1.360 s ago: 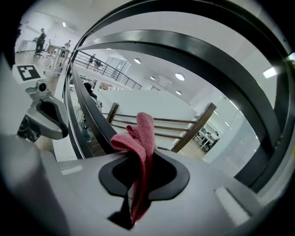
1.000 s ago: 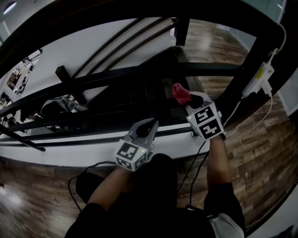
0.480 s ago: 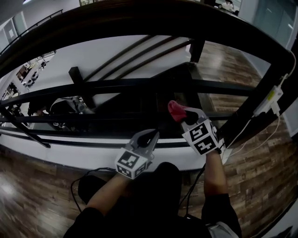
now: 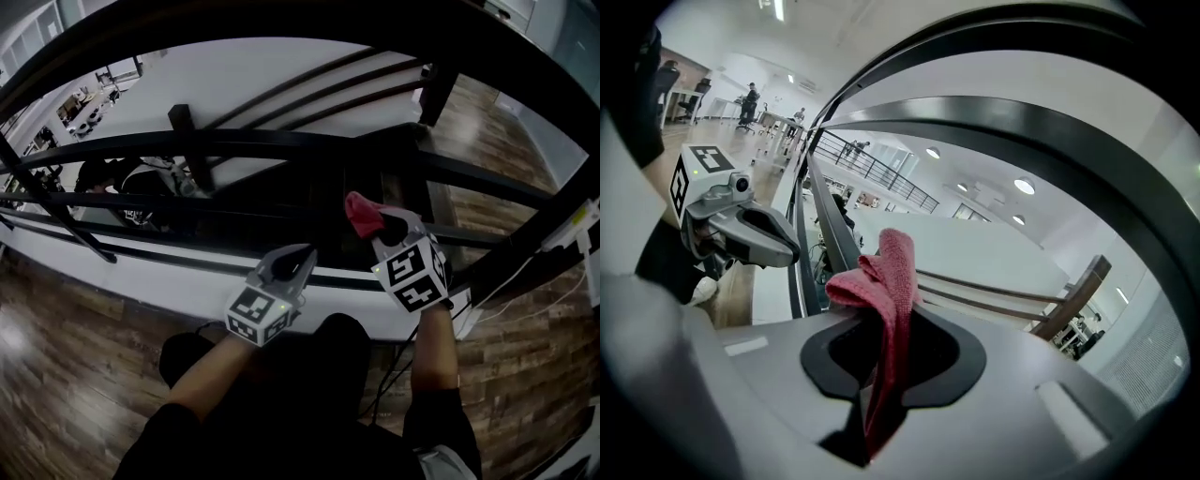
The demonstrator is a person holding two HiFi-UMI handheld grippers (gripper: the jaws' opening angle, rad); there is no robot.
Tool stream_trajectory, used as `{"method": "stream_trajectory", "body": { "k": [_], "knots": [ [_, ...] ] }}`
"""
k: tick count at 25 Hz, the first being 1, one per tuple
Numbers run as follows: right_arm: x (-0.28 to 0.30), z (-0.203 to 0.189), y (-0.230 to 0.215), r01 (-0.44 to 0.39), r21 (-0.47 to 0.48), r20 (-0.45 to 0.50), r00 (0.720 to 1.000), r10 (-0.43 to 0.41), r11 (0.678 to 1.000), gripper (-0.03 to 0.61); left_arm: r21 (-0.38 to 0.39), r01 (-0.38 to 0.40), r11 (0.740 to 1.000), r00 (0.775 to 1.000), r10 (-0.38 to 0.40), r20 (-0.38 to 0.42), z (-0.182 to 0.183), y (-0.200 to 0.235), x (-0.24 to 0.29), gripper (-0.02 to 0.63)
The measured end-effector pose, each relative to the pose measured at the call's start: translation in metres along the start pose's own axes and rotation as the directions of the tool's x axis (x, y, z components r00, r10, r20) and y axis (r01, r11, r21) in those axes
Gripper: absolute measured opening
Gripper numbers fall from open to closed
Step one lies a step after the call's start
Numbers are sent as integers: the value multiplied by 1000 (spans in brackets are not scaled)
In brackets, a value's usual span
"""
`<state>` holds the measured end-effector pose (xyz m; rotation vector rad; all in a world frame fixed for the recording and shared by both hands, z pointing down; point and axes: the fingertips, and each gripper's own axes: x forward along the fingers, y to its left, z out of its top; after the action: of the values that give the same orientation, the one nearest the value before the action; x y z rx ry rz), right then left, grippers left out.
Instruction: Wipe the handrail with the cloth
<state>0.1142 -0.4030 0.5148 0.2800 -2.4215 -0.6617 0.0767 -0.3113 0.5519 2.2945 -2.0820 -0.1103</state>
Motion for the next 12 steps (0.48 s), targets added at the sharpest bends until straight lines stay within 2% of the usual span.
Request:
{"method": "stream_trajectory", "body": {
  "k": [8, 12],
  "knots": [
    [20, 44, 37, -78, -54, 45, 996, 80, 996, 51, 11, -94, 996, 995, 94, 21, 2, 41, -32, 0],
    [29, 60, 50, -69, -101, 46, 996, 73, 993, 51, 78, -129, 989, 992, 128, 15, 7, 59, -42, 0]
  ]
}}
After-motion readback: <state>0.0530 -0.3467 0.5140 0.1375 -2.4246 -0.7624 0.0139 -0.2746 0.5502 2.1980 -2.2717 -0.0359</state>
